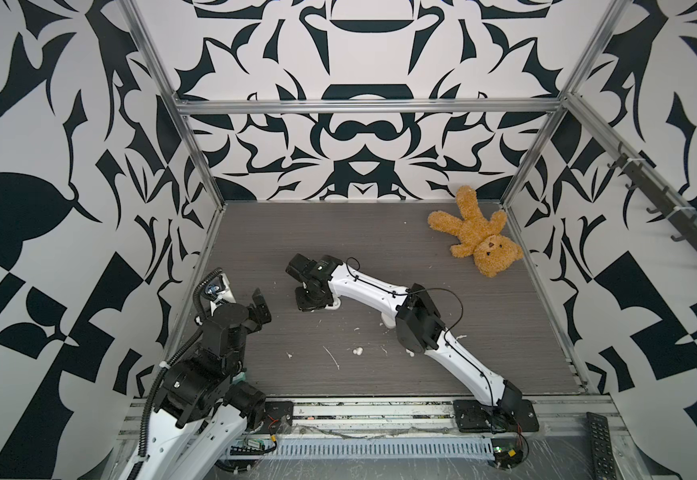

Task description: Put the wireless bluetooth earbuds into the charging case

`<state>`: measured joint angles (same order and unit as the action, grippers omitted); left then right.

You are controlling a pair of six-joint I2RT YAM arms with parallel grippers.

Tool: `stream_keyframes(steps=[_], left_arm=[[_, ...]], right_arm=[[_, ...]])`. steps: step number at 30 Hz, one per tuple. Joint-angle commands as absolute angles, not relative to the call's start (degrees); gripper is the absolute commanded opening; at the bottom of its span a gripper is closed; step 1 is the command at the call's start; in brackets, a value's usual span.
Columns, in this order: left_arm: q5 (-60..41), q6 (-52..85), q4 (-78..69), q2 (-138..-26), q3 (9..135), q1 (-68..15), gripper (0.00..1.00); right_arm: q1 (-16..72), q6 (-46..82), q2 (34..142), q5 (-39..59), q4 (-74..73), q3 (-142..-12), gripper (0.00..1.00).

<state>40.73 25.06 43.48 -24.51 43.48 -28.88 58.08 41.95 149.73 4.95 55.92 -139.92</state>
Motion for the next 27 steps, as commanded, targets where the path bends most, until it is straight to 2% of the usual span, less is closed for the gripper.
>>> stream_keyframes(steps=[1, 9, 21, 27], left_arm=[[40.8, 25.06, 43.3, -24.52, 43.08, -28.71, 0.99], [40.96, 25.07, 43.19, -24.61, 43.0, -28.67, 0.99], [40.84, 25.1, 43.14, -24.87, 43.02, -28.71, 0.99], [40.61, 24.99, 43.07, -25.05, 43.03, -28.66, 0.99]], right_arm=[[58.18, 42.1, 147.98, 6.21, 56.25, -137.55, 0.14], [58.53, 42.54, 141.87, 7.9, 53.82, -130.67, 0.03], [59.06, 44.36, 130.08, 13.89, 47.77, -111.76, 0.02], [59.75, 44.65, 127.91, 14.81, 47.33, -106.12, 0.03]])
